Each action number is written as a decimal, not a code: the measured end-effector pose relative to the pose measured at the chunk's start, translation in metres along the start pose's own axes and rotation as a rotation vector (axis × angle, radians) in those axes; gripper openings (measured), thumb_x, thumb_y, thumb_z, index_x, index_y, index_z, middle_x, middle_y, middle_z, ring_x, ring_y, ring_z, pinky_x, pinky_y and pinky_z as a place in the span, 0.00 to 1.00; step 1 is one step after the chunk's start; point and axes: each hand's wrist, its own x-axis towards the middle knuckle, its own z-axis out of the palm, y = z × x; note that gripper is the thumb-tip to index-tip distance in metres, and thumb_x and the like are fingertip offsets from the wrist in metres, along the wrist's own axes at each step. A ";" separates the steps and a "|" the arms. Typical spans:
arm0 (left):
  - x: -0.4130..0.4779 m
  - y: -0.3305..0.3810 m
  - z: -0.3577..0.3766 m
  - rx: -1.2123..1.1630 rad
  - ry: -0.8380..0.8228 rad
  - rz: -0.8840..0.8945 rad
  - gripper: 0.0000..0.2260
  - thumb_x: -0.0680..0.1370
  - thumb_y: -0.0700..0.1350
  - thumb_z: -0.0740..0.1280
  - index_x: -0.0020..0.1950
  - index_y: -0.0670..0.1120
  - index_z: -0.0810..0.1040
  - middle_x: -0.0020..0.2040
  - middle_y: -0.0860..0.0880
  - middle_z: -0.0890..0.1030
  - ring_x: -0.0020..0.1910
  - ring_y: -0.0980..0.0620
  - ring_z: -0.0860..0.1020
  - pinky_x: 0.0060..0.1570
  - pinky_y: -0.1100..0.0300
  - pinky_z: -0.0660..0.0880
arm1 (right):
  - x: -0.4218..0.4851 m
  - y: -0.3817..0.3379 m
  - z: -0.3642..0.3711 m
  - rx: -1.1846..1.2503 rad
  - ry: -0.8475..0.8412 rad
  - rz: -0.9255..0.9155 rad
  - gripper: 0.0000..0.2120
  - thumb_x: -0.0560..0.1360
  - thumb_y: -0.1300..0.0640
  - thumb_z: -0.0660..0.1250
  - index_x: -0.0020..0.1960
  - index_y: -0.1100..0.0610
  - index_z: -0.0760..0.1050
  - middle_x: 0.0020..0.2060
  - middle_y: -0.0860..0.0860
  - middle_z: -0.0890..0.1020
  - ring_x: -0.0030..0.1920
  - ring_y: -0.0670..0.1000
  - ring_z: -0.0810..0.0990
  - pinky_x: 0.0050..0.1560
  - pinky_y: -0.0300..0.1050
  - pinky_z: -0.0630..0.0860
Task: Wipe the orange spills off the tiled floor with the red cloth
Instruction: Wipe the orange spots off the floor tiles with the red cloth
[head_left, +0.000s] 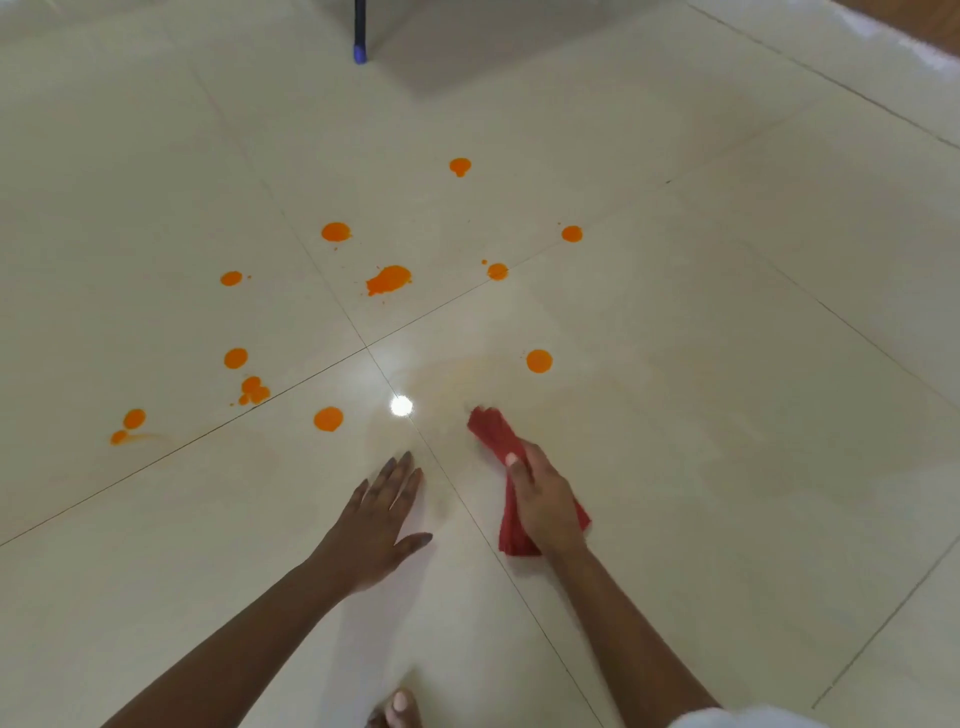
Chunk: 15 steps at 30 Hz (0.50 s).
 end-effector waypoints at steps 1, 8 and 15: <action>0.000 0.002 0.000 -0.042 0.008 -0.003 0.41 0.71 0.71 0.34 0.75 0.44 0.44 0.74 0.46 0.42 0.74 0.47 0.40 0.68 0.51 0.54 | 0.000 -0.003 -0.008 0.236 -0.013 0.092 0.10 0.80 0.58 0.57 0.58 0.56 0.75 0.46 0.51 0.80 0.48 0.53 0.77 0.44 0.37 0.71; 0.004 0.004 -0.006 -0.089 -0.012 -0.044 0.44 0.62 0.74 0.26 0.70 0.48 0.33 0.71 0.49 0.31 0.70 0.51 0.31 0.68 0.56 0.38 | 0.008 0.020 -0.045 0.218 0.236 0.203 0.15 0.79 0.57 0.57 0.63 0.57 0.74 0.60 0.53 0.77 0.62 0.51 0.72 0.64 0.43 0.67; 0.046 -0.005 -0.013 0.015 -0.025 0.013 0.37 0.76 0.66 0.39 0.73 0.41 0.58 0.74 0.41 0.57 0.73 0.44 0.52 0.62 0.43 0.66 | 0.012 0.027 0.018 -0.865 -0.068 -0.295 0.28 0.77 0.40 0.46 0.75 0.46 0.57 0.75 0.55 0.54 0.75 0.59 0.49 0.72 0.58 0.47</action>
